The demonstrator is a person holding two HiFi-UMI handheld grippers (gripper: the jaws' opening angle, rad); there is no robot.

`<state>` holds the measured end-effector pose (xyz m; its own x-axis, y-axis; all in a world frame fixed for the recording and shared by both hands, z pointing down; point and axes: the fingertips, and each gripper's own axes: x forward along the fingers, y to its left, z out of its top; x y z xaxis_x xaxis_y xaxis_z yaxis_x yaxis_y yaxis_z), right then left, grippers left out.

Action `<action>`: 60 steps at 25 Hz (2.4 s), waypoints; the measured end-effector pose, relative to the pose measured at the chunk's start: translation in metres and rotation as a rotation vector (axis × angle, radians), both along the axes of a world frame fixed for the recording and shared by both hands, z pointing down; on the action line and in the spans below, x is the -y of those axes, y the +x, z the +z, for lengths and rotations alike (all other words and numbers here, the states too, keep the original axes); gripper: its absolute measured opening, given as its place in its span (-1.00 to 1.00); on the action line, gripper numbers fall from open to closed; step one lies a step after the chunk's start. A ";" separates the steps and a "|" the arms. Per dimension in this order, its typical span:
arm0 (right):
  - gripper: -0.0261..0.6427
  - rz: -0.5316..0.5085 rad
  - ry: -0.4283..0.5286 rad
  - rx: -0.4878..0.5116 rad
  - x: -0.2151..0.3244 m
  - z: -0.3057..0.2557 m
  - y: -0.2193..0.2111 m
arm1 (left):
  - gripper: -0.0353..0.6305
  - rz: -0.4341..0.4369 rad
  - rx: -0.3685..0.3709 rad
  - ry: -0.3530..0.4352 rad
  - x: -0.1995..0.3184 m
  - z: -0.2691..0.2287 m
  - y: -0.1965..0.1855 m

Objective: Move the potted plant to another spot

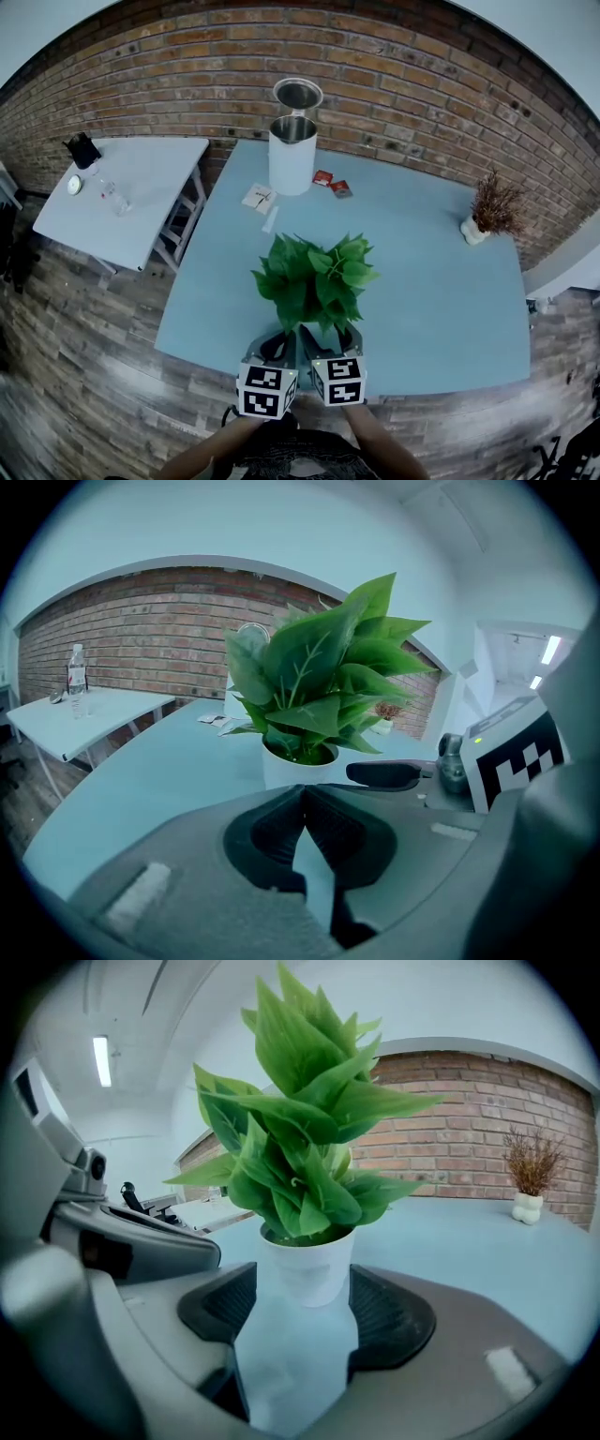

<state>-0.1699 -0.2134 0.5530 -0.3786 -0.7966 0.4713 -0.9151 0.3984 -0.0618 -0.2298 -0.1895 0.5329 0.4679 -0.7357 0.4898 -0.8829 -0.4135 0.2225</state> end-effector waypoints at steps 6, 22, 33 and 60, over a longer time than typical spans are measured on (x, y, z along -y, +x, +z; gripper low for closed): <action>-0.17 -0.003 0.010 0.005 -0.021 -0.008 0.017 | -0.89 0.005 0.007 0.006 -0.018 -0.002 0.020; -0.61 0.049 0.053 0.013 -0.076 -0.042 0.074 | -0.89 0.062 0.034 0.060 -0.061 -0.020 0.080; -0.90 0.109 0.060 0.015 -0.120 -0.055 0.126 | -0.89 0.120 0.013 0.076 -0.096 -0.032 0.134; -0.90 0.141 0.064 0.090 -0.193 -0.060 0.172 | -0.89 0.156 0.068 0.103 -0.164 -0.035 0.181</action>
